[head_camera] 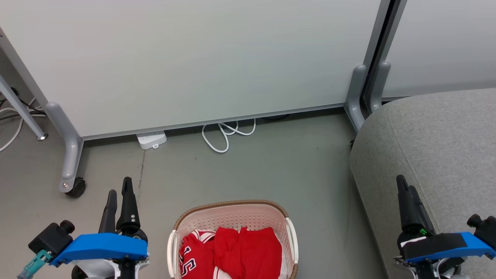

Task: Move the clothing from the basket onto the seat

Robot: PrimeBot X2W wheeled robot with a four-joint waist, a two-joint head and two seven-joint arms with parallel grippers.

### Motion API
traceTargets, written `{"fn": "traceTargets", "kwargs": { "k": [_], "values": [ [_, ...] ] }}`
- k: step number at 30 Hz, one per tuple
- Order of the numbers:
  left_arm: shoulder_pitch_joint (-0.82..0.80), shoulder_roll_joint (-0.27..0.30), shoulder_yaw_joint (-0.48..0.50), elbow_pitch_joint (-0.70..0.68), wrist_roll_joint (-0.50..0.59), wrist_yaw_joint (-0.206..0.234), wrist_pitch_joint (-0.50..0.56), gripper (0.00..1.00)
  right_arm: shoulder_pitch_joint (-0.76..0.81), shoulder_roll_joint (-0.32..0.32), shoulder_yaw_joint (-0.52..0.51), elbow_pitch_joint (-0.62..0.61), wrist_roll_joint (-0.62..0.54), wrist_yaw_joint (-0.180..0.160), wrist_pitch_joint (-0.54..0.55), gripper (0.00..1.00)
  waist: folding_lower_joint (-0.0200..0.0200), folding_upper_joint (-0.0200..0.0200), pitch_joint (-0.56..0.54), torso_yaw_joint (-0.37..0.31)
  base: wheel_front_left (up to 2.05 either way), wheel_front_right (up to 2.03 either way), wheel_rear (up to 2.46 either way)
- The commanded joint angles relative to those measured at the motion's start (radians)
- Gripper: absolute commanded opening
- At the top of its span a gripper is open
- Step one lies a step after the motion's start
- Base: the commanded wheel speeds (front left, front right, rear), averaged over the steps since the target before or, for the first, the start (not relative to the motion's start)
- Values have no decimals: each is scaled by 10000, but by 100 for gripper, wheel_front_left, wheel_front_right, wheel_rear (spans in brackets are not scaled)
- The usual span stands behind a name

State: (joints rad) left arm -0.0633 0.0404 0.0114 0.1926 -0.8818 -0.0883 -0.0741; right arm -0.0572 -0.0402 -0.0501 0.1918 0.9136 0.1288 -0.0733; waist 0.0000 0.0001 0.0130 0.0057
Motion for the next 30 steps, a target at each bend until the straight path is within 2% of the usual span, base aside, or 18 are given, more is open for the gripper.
{"fn": "traceTargets", "kwargs": {
  "k": [1, 30],
  "values": [
    [-239, 87, -81, -159, 318, 33, -88, 100, -154, -72, 39, -136, -276, 13, -96, 100, 0, -1, 0, 1, 0, 0, 0],
    [-188, 104, -575, 0, 3961, 0, -915, 100, -150, -103, 364, 228, -3666, 20, -922, 100, 0, -1, -19, 73, 0, 0, 0]
  ]
}}
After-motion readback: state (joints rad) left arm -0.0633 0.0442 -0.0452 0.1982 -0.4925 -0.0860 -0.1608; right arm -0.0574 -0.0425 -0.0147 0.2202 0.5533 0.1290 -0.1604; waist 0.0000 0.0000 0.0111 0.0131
